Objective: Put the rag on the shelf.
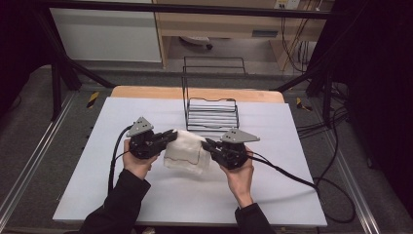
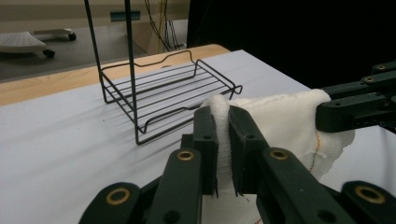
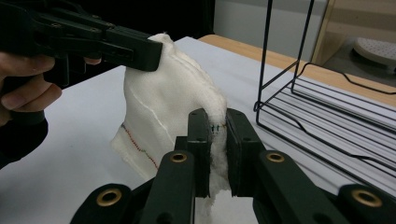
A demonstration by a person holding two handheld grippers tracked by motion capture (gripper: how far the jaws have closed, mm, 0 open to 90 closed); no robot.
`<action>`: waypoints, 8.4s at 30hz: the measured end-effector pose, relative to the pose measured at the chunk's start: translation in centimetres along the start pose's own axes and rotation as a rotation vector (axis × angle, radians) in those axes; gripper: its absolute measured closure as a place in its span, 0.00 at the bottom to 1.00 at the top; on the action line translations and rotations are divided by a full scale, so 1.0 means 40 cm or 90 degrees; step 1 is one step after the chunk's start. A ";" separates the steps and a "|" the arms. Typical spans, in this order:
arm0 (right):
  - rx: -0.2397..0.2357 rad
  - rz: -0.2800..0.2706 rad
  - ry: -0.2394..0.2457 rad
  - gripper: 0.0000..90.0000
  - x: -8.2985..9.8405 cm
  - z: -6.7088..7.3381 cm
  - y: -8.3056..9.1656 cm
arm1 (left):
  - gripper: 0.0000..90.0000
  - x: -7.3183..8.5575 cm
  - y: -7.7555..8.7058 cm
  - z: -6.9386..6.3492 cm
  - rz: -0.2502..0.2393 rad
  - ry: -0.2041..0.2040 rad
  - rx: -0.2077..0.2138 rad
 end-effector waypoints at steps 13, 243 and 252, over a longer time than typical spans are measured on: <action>0.012 -0.066 0.019 0.90 -0.041 -0.012 0.039 | 0.91 -0.040 0.005 -0.028 -0.074 -0.020 -0.013; 0.097 -0.141 0.052 0.87 -0.367 -0.267 0.035 | 0.89 -0.380 -0.146 0.042 -0.112 -0.077 0.005; 0.082 -0.114 0.062 0.87 -0.339 -0.256 0.043 | 0.89 -0.351 -0.146 0.035 -0.076 -0.084 0.004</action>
Point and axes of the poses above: each handheld gripper's, and its own axes: y roughly backward along the jaws, x roughly out of its underside, z roughly to its left, the point moved 8 cm from there along -y, roughly forward along the jaws, and after that the axes turned 4 degrees about x, right-handed, at the moved point
